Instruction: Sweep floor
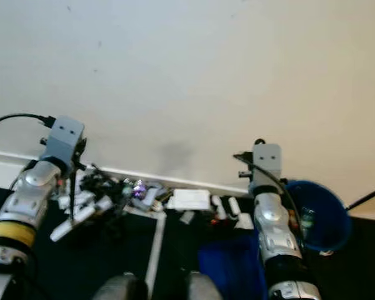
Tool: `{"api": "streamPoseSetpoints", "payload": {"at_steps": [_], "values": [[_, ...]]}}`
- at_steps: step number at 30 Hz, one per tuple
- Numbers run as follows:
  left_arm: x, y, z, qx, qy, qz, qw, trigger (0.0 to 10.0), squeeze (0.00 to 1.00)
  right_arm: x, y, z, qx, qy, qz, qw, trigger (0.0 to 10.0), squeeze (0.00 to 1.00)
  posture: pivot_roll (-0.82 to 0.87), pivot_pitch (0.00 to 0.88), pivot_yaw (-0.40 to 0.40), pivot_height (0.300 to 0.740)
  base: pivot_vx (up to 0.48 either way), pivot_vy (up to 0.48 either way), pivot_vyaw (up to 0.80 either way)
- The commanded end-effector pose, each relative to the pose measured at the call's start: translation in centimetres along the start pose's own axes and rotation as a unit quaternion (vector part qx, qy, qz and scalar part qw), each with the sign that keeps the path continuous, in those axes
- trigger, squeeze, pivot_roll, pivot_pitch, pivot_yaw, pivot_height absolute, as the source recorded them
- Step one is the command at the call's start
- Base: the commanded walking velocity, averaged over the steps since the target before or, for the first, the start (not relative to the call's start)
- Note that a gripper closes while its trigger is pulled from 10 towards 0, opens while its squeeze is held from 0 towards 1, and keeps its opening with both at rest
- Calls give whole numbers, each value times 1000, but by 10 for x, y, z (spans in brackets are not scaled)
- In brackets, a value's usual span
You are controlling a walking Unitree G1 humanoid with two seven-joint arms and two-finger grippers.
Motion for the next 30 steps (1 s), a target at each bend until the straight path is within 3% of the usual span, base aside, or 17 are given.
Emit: {"api": "streamPoseSetpoints", "payload": {"at_steps": [1,8,16,20,24,27,30], "values": [[10,1,-1,0,-10,-12,1000,10000,0,13,-1,0,11,4,-29,1000,10000,0,105,0,-33,740,0,0,0],[24,0,-8,-8,-3,-26,1000,10000,0,9,-7,-13,6,-8,-33,999,10000,0,108,0,-35,740,0,-411,0],[18,0,-8,4,1,0,1000,10000,0,7,-6,-12,15,-4,-30,999,10000,0,111,0,-37,740,0,-120,0],[17,1,-8,5,7,12,1000,10000,0,6,-5,-21,-6,6,-36,999,10000,0,116,0,-41,740,0,0,0],[20,3,-12,0,18,10,1000,10000,0,10,-6,-28,-20,18,-57,998,10000,0,114,0,-39,740,0,0,0],[21,3,-10,7,4,6,1000,10000,0,16,-6,-30,-22,18,-75,997,10000,0,113,0,-37,740,0,0,0],[18,2,-8,14,-11,12,1000,10000,0,29,-8,-33,-30,-14,-111,993,10000,0,110,7,-34,740,0,0,0]]}}
Point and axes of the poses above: a point about 5 cm out from each wrist's last joint towards the gripper, its own y axis pointing out of the wrist towards the gripper, its own z axis along the axis of the wrist's last joint, x = y × z, the point moved 5 cm from there along y, pointing out of the wrist towards the gripper, and after that the axes turned 4 degrees about -y, right-handed, at the moved point
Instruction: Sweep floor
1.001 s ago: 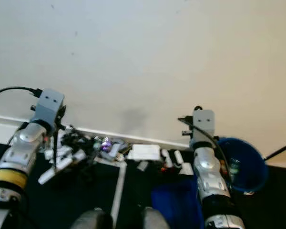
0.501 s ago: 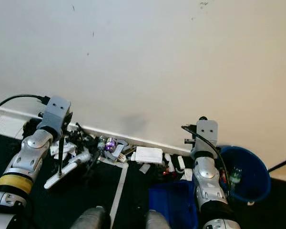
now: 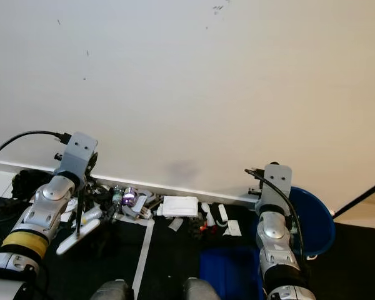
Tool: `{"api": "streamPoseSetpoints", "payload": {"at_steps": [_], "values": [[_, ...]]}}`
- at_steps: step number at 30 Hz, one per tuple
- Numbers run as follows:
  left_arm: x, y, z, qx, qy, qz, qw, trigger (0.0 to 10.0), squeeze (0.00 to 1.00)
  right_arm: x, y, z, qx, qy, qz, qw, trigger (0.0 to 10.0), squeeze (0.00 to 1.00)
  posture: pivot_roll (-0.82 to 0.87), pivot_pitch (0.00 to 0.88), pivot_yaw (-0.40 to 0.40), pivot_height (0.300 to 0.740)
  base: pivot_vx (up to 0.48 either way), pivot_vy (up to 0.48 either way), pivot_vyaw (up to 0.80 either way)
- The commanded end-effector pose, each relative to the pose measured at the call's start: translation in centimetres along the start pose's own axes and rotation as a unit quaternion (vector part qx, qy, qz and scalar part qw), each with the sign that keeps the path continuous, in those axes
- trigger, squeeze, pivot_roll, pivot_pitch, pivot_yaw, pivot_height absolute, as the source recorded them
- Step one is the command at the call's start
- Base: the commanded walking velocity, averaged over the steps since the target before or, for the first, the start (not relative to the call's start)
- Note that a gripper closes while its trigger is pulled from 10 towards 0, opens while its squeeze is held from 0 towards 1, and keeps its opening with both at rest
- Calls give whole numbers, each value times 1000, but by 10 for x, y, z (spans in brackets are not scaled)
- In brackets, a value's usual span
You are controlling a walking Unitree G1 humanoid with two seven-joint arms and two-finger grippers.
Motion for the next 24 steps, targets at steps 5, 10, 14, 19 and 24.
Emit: {"api": "streamPoseSetpoints", "payload": {"at_steps": [5,10,14,19,24], "values": [[-3,1,13,31,-5,9,999,10000,0,24,4,9,23,-44,-66,997,10000,0,107,20,-36,740,0,0,0],[-7,1,22,58,-17,17,998,10000,0,46,3,20,49,-60,-146,986,10000,0,95,28,-25,740,0,0,0],[-10,2,26,67,-18,19,997,10000,0,51,5,22,48,-55,-164,984,10000,0,89,30,-17,740,0,0,0],[-16,4,38,90,-21,20,996,10000,0,48,9,19,33,16,-174,984,10000,0,83,42,-7,740,0,0,0],[-12,3,44,109,-30,3,994,10000,0,30,7,18,35,98,-148,984,10000,0,84,47,-5,740,0,0,0]]}}
Point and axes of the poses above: a point about 5 cm out from each wrist's last joint towards the gripper, its own y axis pointing out of the wrist towards the gripper, its own z axis along the axis of the wrist's last joint, x = y × z, the point moved 5 cm from there along y, pointing out of the wrist towards the gripper, and after that the axes turned 4 degrees about -y, right-handed, at the moved point
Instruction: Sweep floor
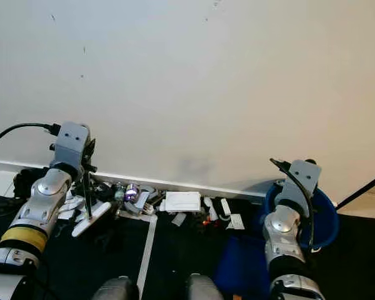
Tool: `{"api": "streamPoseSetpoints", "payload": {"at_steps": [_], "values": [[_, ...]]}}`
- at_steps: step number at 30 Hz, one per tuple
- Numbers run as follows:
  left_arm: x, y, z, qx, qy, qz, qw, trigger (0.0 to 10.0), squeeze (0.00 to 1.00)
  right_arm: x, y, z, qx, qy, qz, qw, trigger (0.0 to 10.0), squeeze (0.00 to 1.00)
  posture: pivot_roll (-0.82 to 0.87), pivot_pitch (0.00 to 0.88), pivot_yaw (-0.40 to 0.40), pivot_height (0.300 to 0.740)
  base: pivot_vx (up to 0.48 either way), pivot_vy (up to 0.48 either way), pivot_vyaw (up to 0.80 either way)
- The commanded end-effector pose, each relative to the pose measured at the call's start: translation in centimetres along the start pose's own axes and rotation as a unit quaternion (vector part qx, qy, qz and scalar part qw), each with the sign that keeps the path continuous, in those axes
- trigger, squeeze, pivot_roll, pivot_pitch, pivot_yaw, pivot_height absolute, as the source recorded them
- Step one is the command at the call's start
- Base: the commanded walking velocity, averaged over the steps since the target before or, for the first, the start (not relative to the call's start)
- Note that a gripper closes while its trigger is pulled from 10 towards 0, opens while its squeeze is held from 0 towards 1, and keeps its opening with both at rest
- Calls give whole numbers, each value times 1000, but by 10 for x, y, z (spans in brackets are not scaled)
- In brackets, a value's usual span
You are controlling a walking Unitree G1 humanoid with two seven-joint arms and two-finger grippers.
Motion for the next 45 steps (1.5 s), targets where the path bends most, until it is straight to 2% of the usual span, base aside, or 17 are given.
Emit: {"api": "streamPoseSetpoints", "payload": {"at_steps": [1,6,9,12,15,17,21,30,32,39,42,43,45], "values": [[-1,3,19,38,-1,-2,999,10000,0,-4,1,10,22,11,-1,1000,10000,0,84,47,-5,740,0,0,0],[2,3,20,46,-9,-8,999,10000,0,-7,-2,11,34,-3,-7,999,10000,0,86,49,-6,740,0,0,0],[8,2,19,52,-15,-17,998,10000,0,-17,-5,13,44,-30,-3,999,10000,0,87,52,-5,740,0,0,0],[10,2,20,56,-18,-23,998,10000,0,-20,-5,14,46,-29,-6,999,10000,0,87,54,-3,740,0,0,0],[13,2,21,58,-19,-30,998,10000,0,-18,-4,13,41,-34,-18,998,10000,0,88,56,-4,740,0,0,0],[17,2,22,60,-18,-43,997,10000,0,-7,-1,12,37,-44,-48,997,10000,0,90,59,-5,740,0,0,0],[19,2,24,63,-15,-49,997,10000,0,3,1,12,41,-56,-75,995,10000,0,92,61,-2,740,0,0,0],[20,3,28,73,-14,-56,996,10000,0,6,1,13,50,-68,-87,993,10000,0,104,74,13,740,0,0,0],[20,4,36,85,-14,-59,995,10000,0,8,5,16,51,-83,-94,991,10000,0,116,116,14,740,0,0,0],[20,6,45,101,-16,-60,993,10000,0,8,13,18,37,-79,-101,991,10000,0,119,185,7,740,0,0,0],[20,5,54,125,-24,-63,990,10000,0,2,19,25,30,-41,-85,995,10000,0,121,214,2,740,0,0,0],[20,5,54,125,-24,-63,990,10000,0,2,19,25,30,-41,-85,995,10000,0,121,214,2,740,0,0,0],[20,5,60,138,-30,-66,988,10000,0,-7,22,33,38,-10,-60,997,10000,0,117,231,-2,740,0,0,0]]}}
Point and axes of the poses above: a point about 5 cm out from each wrist's last joint towards the gripper, its own y axis pointing out of the wrist towards the gripper, its own z axis along the axis of the wrist's last joint, x = y × z, the point moved 5 cm from there along y, pointing out of the wrist towards the gripper, and after that the axes turned 4 degrees about -y, right-handed, at the moved point
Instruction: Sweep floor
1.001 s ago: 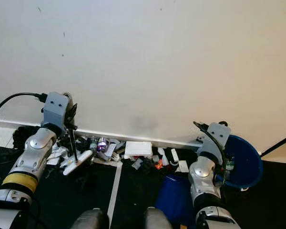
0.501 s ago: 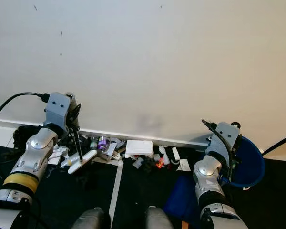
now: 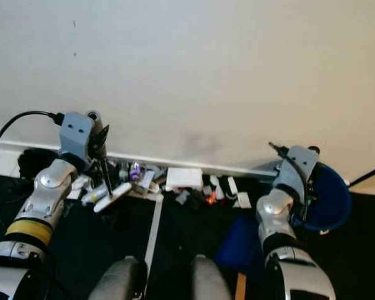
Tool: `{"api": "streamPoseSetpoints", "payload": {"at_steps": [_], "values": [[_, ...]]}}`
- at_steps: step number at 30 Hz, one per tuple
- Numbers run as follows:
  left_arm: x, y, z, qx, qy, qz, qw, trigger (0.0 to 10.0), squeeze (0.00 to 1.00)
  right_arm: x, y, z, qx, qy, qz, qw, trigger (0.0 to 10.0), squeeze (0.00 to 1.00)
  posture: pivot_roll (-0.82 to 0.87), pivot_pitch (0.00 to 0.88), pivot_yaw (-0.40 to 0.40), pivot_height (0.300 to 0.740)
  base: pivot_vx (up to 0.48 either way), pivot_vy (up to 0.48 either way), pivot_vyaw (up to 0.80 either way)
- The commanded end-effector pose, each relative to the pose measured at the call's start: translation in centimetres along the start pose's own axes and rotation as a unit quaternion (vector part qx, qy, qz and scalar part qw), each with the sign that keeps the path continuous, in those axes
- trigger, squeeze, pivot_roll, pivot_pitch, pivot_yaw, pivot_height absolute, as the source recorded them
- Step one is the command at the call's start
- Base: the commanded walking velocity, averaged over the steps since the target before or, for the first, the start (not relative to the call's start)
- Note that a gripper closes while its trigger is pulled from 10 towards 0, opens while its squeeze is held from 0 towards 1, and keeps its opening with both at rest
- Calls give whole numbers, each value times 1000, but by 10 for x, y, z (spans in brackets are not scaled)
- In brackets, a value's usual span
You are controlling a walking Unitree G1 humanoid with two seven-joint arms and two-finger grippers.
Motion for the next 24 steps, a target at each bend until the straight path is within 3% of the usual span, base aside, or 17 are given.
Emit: {"api": "streamPoseSetpoints", "payload": {"at_steps": [1,3,9,16,21,24], "values": [[4,4,18,42,-10,-6,999,10000,0,-8,-3,-2,-14,34,20,999,10000,0,116,233,-3,740,0,0,0],[3,5,23,50,-13,-8,999,10000,0,-18,-3,6,-11,75,32,997,10000,0,113,235,-6,740,0,0,0],[3,6,33,71,-21,-7,997,10000,0,-39,-9,25,0,137,50,989,10000,0,111,222,-8,740,0,0,0],[3,5,37,81,-20,-6,997,10000,0,-57,-17,35,9,162,77,984,10000,0,110,207,-11,740,0,0,0],[-4,7,44,91,-17,-3,996,10000,0,-77,-23,61,38,203,117,971,10000,0,104,218,-13,740,0,0,0],[-6,8,46,94,-16,1,995,10000,0,-82,-23,68,47,210,125,969,10000,0,105,205,-11,740,0,0,0]]}}
Point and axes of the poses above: a point about 5 cm out from each wrist's last joint towards the gripper, its own y axis pointing out of the wrist towards the gripper, its own z axis along the axis of the wrist's last joint, x = y × z, the point moved 5 cm from there along y, pointing out of the wrist towards the gripper, and after that the axes turned 4 degrees about -y, right-handed, at the moved point
